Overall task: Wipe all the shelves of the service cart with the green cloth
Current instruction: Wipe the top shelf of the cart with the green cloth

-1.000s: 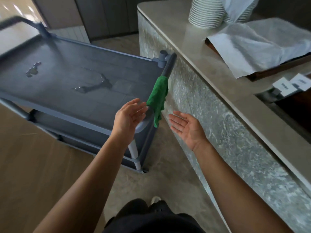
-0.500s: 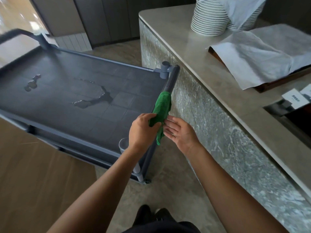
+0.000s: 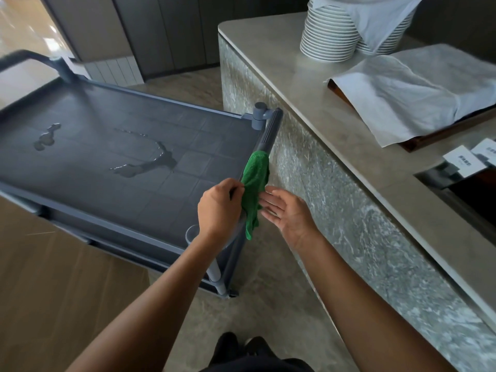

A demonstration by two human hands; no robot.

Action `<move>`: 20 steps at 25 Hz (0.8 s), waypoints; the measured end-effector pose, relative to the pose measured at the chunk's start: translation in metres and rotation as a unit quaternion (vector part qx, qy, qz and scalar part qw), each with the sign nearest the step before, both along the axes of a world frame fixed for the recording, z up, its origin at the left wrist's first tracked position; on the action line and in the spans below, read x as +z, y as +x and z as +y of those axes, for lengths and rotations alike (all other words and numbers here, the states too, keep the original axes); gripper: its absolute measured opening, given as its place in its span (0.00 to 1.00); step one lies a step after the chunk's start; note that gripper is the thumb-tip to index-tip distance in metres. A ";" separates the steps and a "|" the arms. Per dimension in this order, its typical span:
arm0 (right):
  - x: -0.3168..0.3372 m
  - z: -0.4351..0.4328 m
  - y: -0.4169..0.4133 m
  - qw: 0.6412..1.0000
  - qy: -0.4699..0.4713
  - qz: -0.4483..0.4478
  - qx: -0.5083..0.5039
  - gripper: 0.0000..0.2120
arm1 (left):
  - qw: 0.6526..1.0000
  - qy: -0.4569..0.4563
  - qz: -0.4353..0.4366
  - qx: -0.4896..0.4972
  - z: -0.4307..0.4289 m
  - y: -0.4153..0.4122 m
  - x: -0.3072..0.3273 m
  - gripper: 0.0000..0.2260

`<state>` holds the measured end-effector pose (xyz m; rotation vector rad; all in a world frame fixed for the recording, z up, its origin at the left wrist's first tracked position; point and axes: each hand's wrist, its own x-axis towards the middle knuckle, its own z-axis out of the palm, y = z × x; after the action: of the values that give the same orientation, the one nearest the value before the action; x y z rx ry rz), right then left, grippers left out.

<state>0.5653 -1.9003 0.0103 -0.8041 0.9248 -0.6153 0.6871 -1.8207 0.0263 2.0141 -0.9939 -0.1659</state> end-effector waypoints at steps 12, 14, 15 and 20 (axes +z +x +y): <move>0.025 -0.003 -0.001 0.996 -0.069 -0.036 0.042 0.10 | 0.819 -0.253 0.501 -0.123 0.009 0.012 0.065 0.10; 0.027 -0.001 -0.002 0.992 -0.088 -0.057 0.063 0.11 | 0.816 -0.259 0.503 -0.121 0.014 0.010 0.074 0.09; 0.029 0.001 -0.002 0.990 -0.104 -0.066 0.065 0.10 | 0.818 -0.261 0.500 -0.116 0.017 0.009 0.077 0.09; 0.046 0.000 -0.005 0.980 -0.143 -0.125 0.065 0.15 | 0.818 -0.271 0.495 -0.109 0.035 0.009 0.085 0.09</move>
<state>0.5607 -1.9002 0.0558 -1.0095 0.5563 -0.7259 0.6961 -1.7854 0.1118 1.0184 -0.4770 -0.8561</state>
